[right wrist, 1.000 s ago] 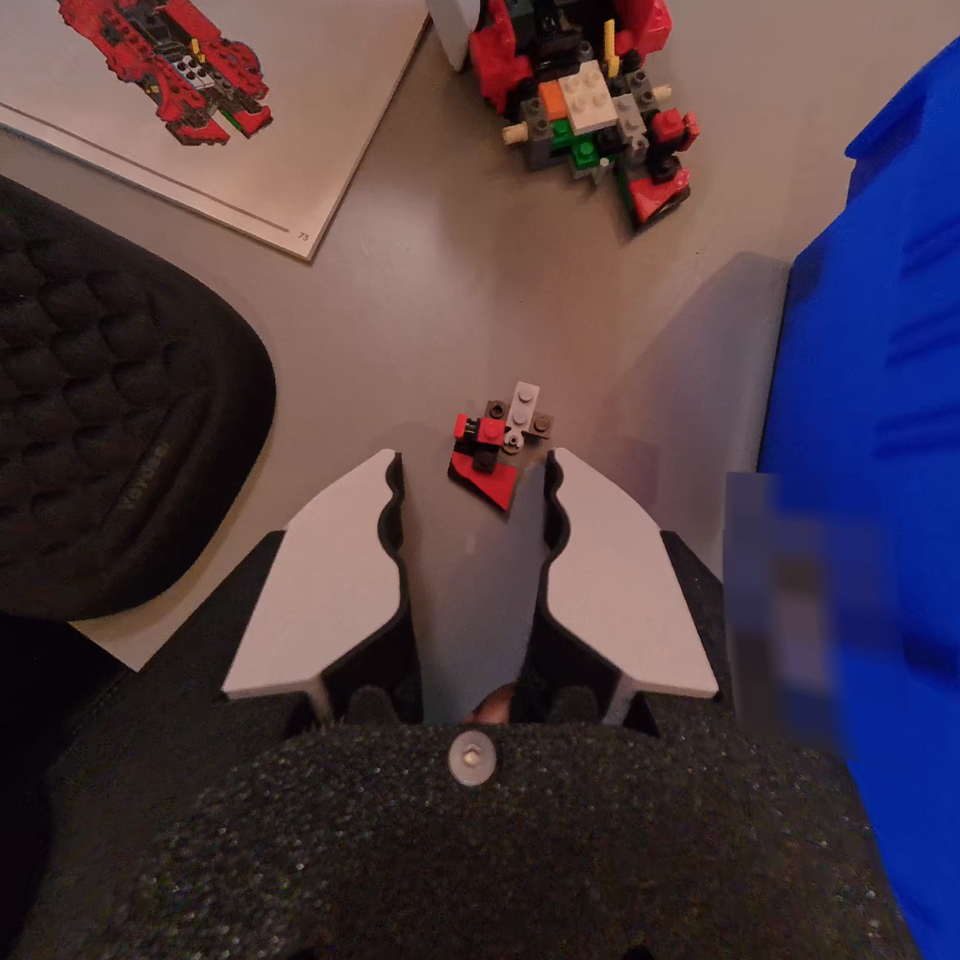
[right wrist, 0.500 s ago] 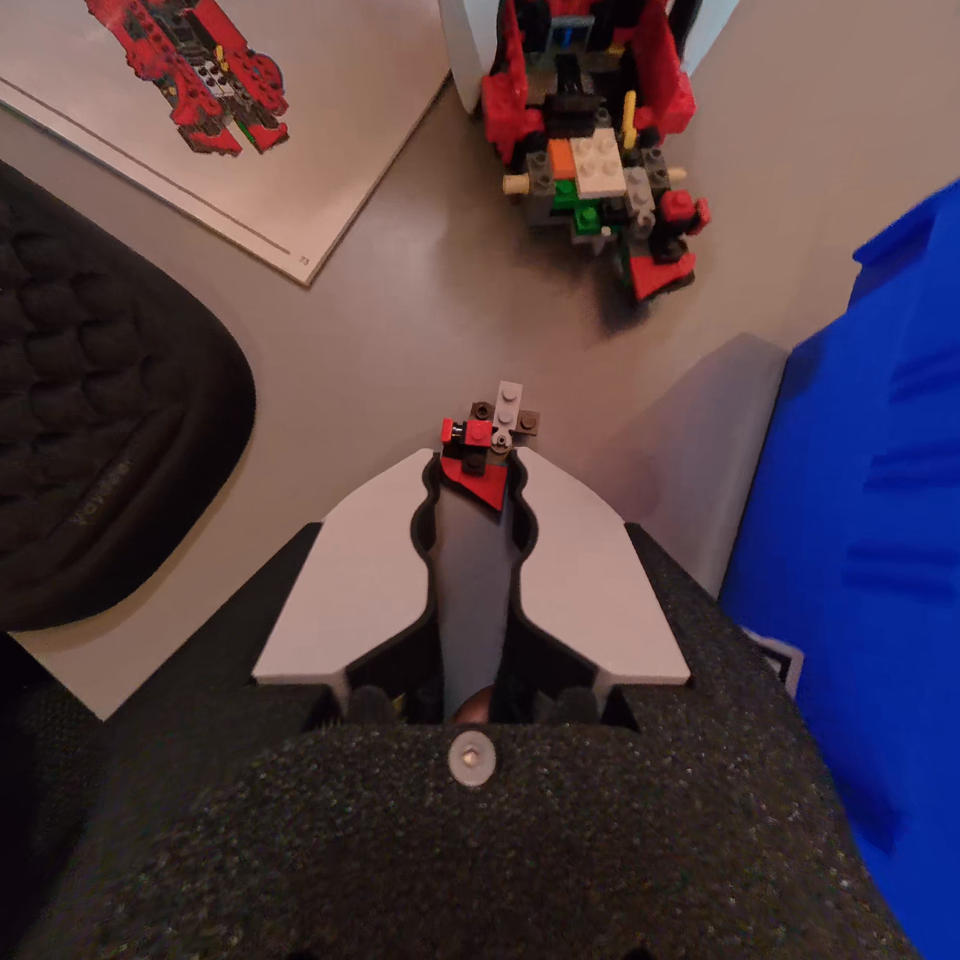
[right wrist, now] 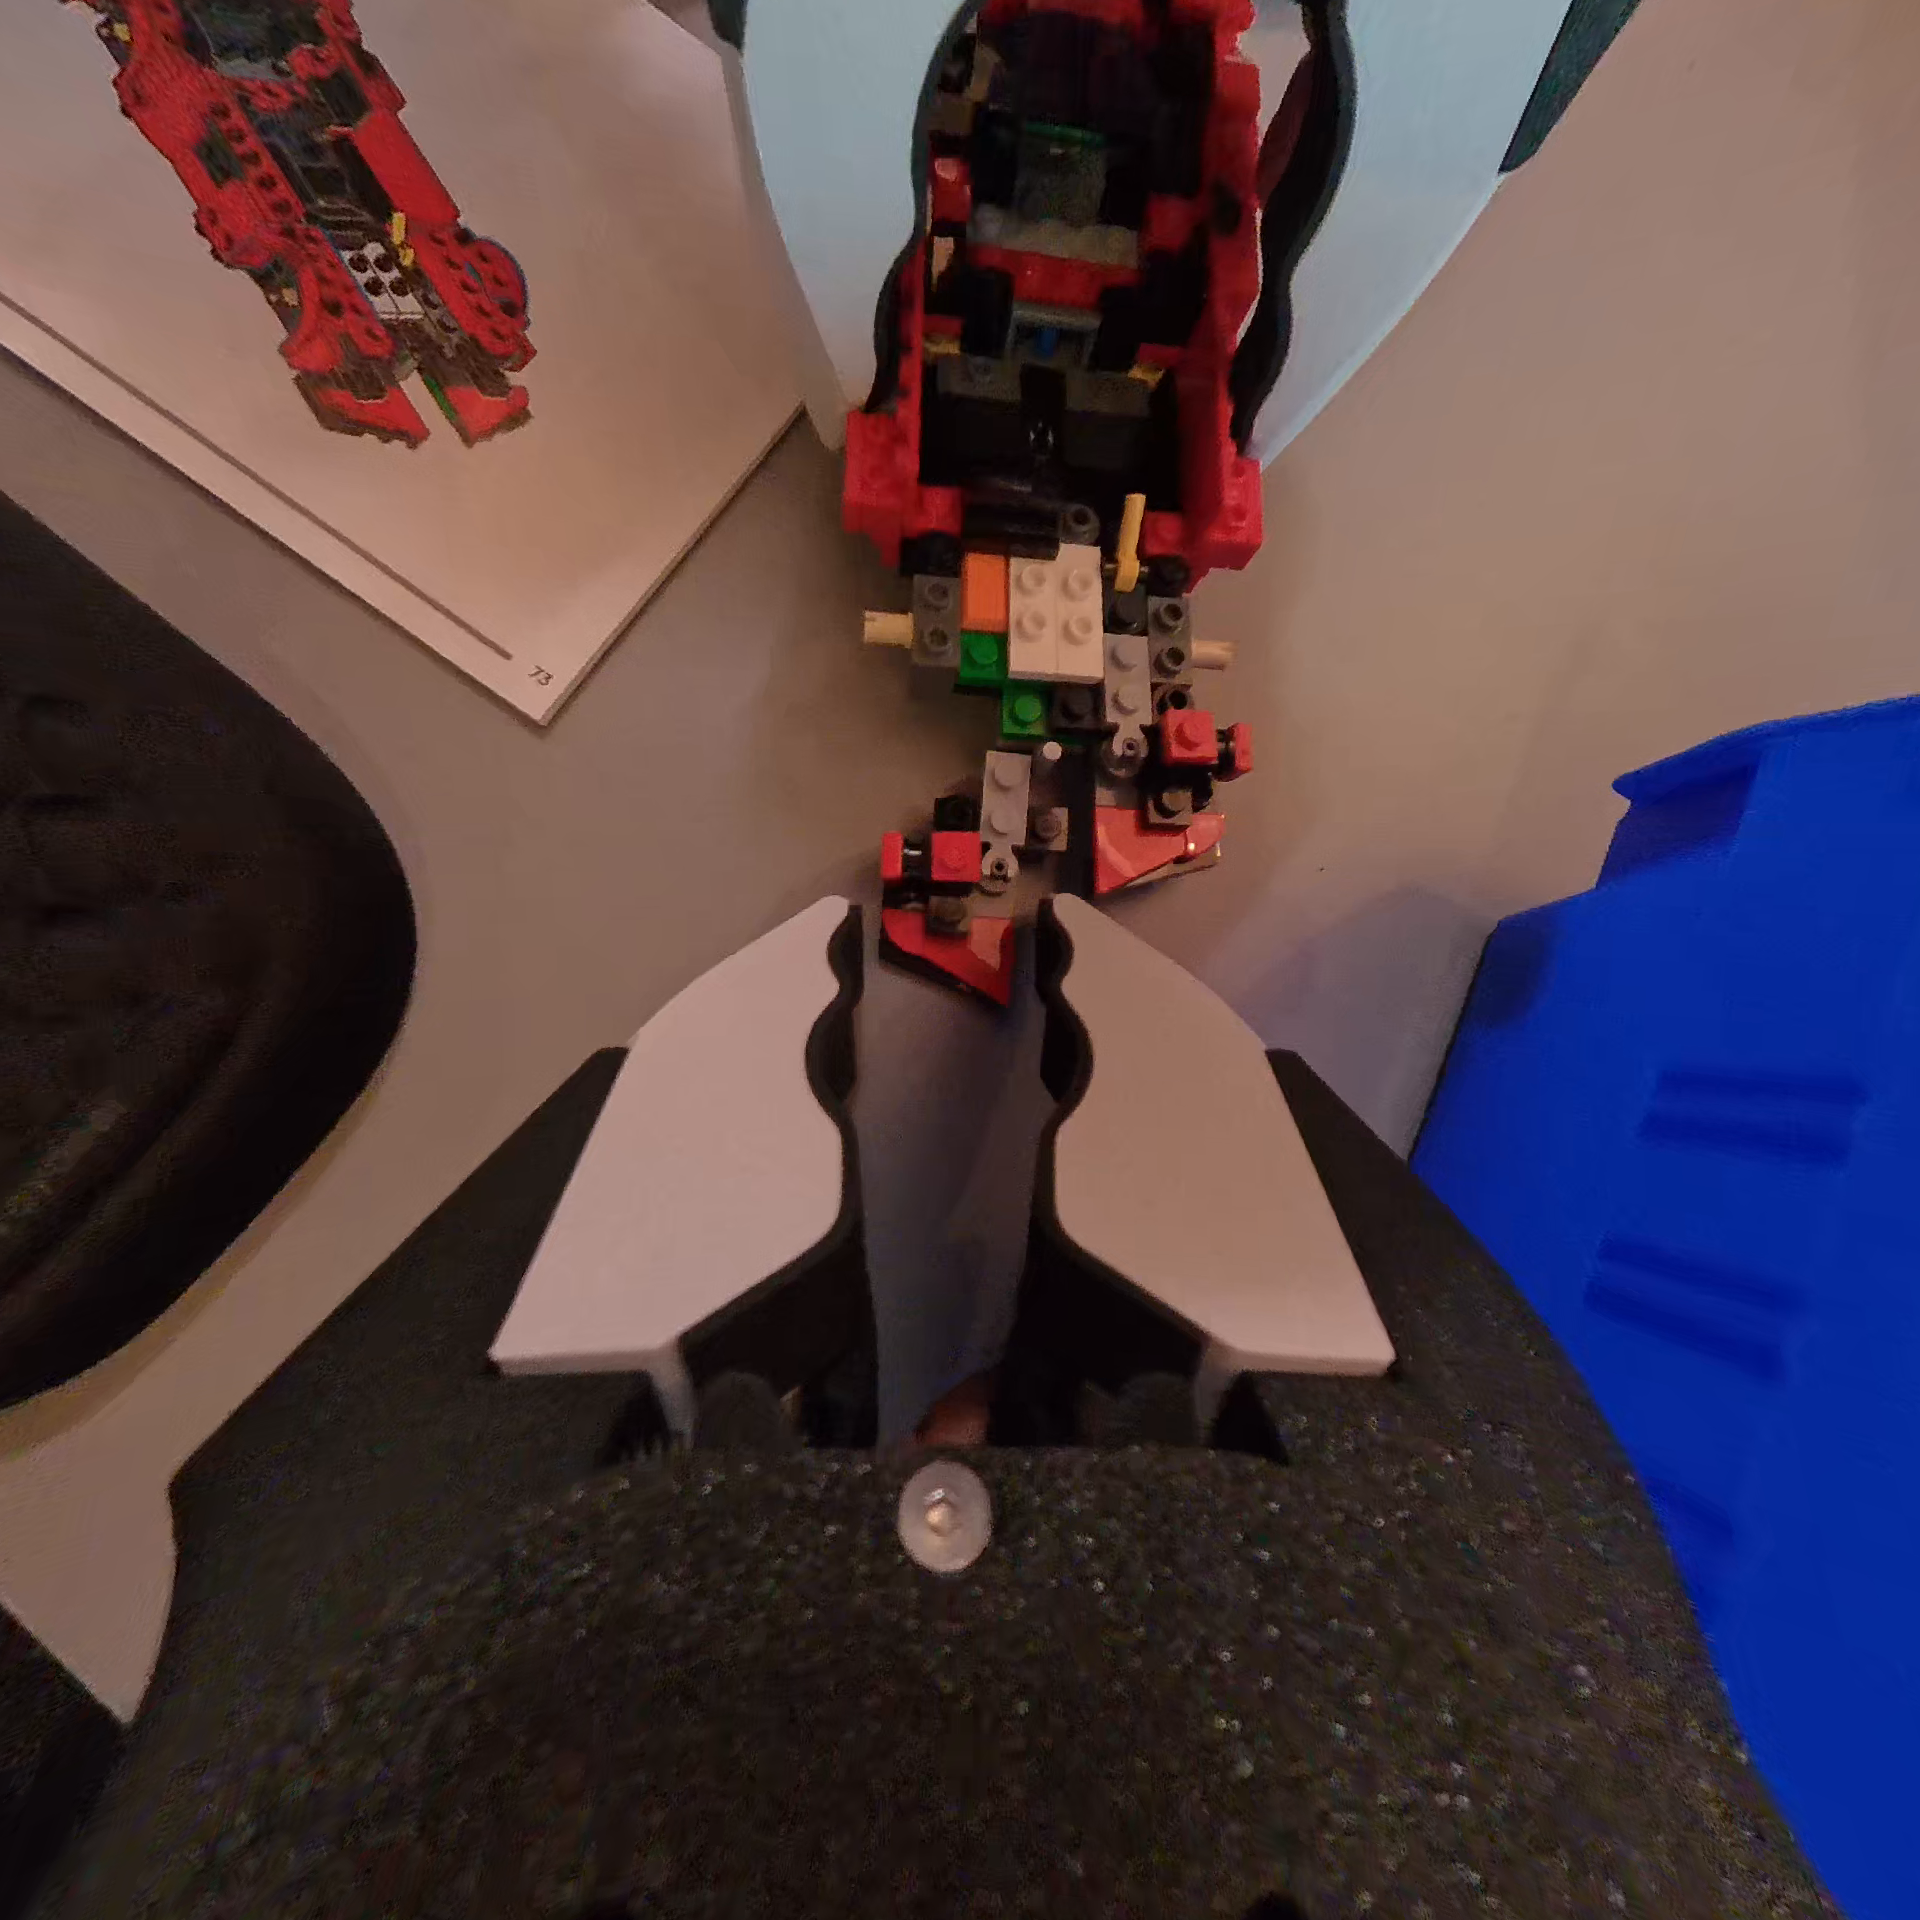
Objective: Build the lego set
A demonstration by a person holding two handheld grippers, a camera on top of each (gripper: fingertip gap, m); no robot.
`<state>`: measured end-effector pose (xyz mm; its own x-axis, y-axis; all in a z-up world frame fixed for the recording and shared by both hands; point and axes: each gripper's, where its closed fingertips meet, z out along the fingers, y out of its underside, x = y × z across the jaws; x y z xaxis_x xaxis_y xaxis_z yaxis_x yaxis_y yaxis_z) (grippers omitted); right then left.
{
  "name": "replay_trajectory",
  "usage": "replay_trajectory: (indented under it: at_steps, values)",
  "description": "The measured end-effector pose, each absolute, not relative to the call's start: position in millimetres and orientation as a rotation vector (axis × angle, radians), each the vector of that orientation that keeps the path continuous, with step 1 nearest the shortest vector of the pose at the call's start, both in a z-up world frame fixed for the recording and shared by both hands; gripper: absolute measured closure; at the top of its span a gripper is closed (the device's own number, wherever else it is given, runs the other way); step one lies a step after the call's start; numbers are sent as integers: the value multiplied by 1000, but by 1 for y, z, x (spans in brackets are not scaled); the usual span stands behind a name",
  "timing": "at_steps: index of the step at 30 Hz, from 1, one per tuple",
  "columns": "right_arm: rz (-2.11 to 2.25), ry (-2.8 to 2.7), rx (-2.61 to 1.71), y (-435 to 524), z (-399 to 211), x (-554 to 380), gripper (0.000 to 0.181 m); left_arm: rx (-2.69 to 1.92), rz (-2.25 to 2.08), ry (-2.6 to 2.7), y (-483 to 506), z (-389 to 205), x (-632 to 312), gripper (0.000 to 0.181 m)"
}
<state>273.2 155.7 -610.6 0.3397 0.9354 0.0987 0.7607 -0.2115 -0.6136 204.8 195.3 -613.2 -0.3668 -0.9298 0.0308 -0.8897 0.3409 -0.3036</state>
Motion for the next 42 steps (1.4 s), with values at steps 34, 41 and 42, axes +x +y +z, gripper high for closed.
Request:
replay_trajectory:
  at_steps: [34,41,42]
  values:
    - [381,-1433,-1996,152,-611,263,157,-1679,-359,2468,198,-617,209,113]
    - [422,-1391,-1980,154,-607,261,157,-1662,-358,2477,196,-617,211,113]
    - [404,-1400,-1983,155,-608,262,157,-1659,-355,2479,196,-618,211,113]
